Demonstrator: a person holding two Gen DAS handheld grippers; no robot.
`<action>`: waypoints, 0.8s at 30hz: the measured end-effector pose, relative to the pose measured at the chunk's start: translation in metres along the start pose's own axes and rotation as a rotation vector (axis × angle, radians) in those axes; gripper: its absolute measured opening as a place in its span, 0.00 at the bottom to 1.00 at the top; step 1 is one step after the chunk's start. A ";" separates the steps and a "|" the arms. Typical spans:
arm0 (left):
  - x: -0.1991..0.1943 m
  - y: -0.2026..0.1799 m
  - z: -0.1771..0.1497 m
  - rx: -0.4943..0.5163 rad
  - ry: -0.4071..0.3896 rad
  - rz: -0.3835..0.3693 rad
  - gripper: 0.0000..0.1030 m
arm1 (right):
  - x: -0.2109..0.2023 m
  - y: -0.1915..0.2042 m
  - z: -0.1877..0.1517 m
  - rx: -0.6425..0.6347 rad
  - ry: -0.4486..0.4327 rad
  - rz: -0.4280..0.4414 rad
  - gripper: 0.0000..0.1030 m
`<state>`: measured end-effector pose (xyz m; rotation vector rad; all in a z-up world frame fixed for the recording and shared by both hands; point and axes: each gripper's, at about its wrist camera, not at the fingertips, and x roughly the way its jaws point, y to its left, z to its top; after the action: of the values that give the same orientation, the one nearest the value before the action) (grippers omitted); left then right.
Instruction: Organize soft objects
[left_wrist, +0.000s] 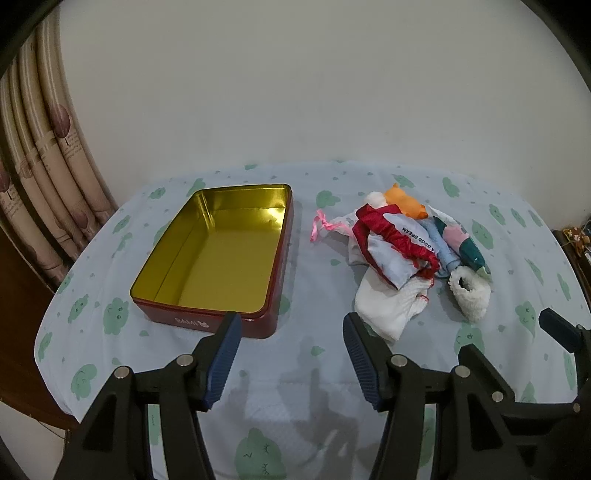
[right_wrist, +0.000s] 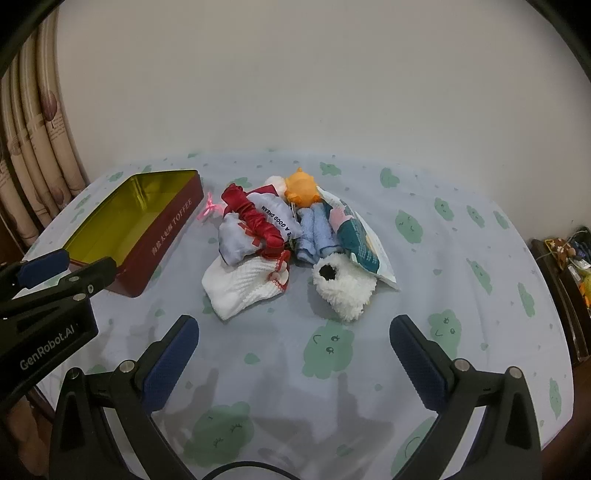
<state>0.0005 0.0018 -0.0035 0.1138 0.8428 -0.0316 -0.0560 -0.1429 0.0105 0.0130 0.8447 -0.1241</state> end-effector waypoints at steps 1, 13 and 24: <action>0.000 0.000 -0.001 0.000 0.000 0.000 0.57 | -0.001 -0.001 0.000 0.008 -0.004 0.001 1.00; -0.001 0.002 -0.001 -0.002 0.004 -0.005 0.57 | 0.000 -0.002 -0.004 0.033 0.005 0.015 1.00; -0.001 0.003 -0.002 -0.001 0.004 -0.006 0.57 | 0.003 -0.001 -0.006 0.031 0.020 0.026 1.00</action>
<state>-0.0010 0.0046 -0.0036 0.1106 0.8469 -0.0362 -0.0588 -0.1436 0.0046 0.0547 0.8623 -0.1128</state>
